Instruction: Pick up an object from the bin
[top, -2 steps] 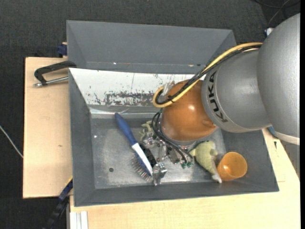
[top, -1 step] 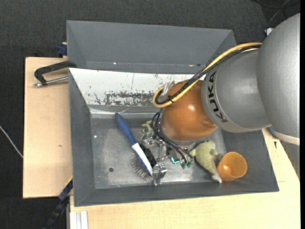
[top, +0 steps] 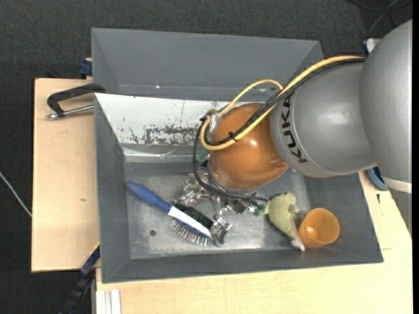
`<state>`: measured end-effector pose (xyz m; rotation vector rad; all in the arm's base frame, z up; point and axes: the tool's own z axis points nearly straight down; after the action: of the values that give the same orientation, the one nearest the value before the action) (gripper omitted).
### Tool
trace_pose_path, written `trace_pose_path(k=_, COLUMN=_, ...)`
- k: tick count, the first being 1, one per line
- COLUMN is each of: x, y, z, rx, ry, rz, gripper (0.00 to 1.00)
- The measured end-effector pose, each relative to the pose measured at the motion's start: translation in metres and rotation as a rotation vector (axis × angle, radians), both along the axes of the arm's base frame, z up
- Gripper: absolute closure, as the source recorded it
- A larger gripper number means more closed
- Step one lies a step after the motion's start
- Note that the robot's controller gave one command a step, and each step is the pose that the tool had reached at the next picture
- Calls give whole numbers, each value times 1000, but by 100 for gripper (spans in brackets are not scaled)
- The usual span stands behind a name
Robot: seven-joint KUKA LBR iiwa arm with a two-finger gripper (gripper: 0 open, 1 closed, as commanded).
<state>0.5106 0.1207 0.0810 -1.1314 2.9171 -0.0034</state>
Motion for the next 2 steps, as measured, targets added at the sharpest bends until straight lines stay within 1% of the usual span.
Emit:
trace_pose_path(k=1, x=-12, y=-17, z=-3, rx=6, ry=-14, rz=186, gripper=0)
trace_pose_path(k=2, x=-12, y=-17, z=-3, rx=5, ry=-13, rz=185, gripper=100)
